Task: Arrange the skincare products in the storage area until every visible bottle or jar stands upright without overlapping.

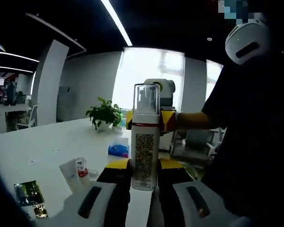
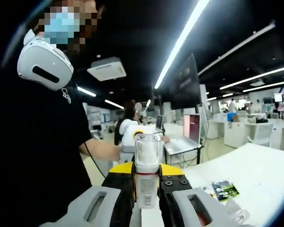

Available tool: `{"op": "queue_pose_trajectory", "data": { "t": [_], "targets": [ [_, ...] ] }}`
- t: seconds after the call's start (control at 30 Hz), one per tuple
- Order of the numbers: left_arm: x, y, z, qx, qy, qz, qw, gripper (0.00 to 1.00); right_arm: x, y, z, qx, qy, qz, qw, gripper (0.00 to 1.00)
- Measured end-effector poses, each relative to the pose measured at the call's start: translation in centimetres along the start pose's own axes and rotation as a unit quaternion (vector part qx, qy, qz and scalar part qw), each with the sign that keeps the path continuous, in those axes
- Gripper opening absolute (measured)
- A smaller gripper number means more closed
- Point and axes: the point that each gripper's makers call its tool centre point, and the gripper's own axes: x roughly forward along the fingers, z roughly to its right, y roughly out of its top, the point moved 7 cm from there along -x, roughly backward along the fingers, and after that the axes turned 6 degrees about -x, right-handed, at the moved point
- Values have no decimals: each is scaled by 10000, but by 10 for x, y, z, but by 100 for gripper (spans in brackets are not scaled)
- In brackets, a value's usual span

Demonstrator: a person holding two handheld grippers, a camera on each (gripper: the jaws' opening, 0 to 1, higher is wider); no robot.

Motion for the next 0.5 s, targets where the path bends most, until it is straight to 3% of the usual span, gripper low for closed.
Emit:
{"op": "queue_pose_trajectory", "data": {
  "t": [0.13,0.33,0.5],
  "targets": [
    [-1,-18,-5,-139,271,-543,9981,25,-1,-1,6,12,-90,146,9999,10],
    [-1,-30,-8,-288,504,-496,9971,42,-4,-17,16,-125,-195,-29,9997,10],
    [-6,-37,-16,-386,1002,-293,9938,59,-7,-38,27,-223,-328,-105,9992,10]
  ]
}}
